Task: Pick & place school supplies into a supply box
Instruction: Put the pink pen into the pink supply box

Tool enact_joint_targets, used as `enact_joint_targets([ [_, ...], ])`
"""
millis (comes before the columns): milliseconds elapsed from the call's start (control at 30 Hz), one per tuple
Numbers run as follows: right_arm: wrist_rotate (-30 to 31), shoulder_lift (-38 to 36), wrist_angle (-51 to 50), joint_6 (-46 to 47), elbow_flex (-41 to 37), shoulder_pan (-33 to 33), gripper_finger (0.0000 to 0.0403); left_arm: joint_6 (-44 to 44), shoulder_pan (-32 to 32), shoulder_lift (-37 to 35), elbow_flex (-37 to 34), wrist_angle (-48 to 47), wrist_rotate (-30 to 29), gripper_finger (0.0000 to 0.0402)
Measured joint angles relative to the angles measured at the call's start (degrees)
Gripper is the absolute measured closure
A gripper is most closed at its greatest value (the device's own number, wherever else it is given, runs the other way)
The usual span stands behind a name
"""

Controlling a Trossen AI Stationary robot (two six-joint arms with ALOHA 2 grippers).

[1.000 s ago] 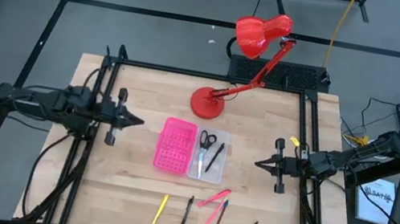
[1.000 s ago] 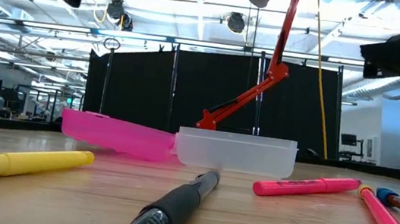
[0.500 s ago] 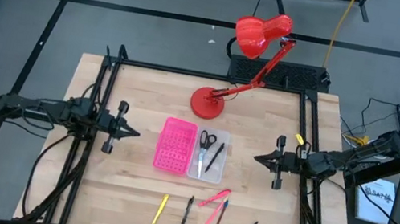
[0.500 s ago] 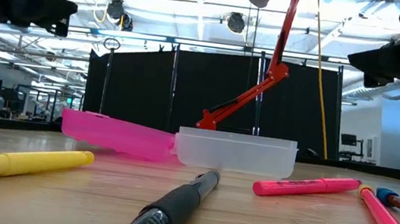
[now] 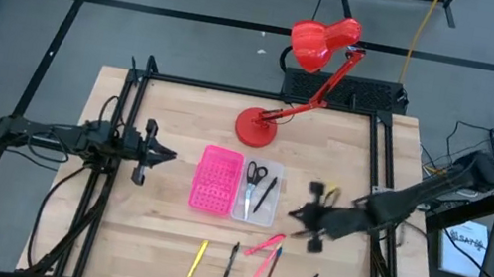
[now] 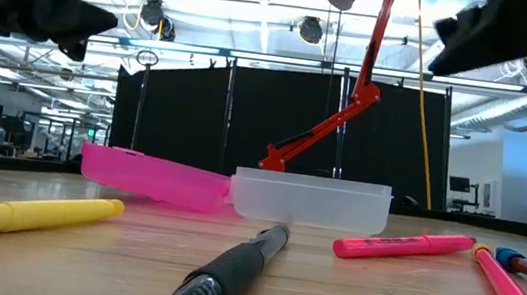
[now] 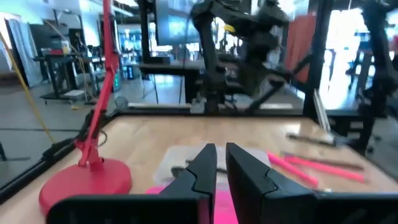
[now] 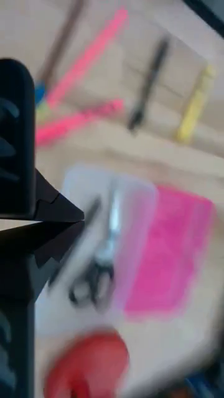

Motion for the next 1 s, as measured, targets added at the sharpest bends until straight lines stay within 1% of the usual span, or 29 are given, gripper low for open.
enact_joint_targets([
  [67, -5.56, 9.29, -11.84, 3.19, 9.09, -0.63, 0.0403, 0.42, 0.0, 0.0, 0.0, 0.43, 0.17, 0.0358],
  [100, -6.77, 14.05, -17.03, 4.13, 13.41, -0.9, 0.0403, 0.74, 0.0, 0.02, 0.0, 0.76, 0.33, 0.0358],
  [167, -6.55, 22.06, -24.23, 4.56, 20.77, -1.14, 0.0403, 1.52, 0.0, 0.02, 0.0, 2.44, 0.48, 0.0358],
  [233, -7.08, 28.29, -27.89, 2.83, 26.87, -1.48, 0.0403, 1.32, -0.02, 0.0, 0.0, 2.55, 0.48, 0.0358],
  [267, -8.37, 30.94, -28.4, 1.44, 29.35, -1.63, 0.0403, 1.03, 0.0, 0.02, 0.0, 2.0, 0.51, 0.0358],
  [367, -14.78, 37.59, -28.11, -2.58, 35.3, -2.12, 0.0403, 0.37, 0.0, 0.0, 0.0, 1.91, 0.61, 0.0358],
  [433, -18.04, 40.05, -27.9, -3.64, 38.39, -2.66, 0.0403, 1.62, 0.0, 0.02, 0.0, 1.93, 0.58, 0.0357],
  [500, -19.67, 41.4, -27.26, -4.52, 40.37, -3.19, 0.0403, 4.4, 0.0, 0.02, 0.0, 2.41, 0.46, 0.0357],
  [700, -20.2, 42.29, -22.75, -5.66, 40.56, -3.69, 0.0402, 8.31, 0.0, 0.02, 0.0, 2.3, -0.02, 0.0357],
  [733, -21.03, 42.23, -22.15, -5.9, 40.56, -3.55, 0.0401, 8.83, 0.0, 0.02, 0.0, 2.28, -0.03, 0.0357],
  [833, -22.93, 42.28, -20.21, -7.26, 40.16, -2.86, 0.0384, 9.3, 0.0, 0.02, 0.0, 2.28, -1.0, 0.0357],
  [1000, -22.94, 42.27, -18.06, -6.27, 38.42, -0.84, 0.0332, 9.25, 0.0, 0.02, 0.0, 2.39, -3.01, 0.0357],
])
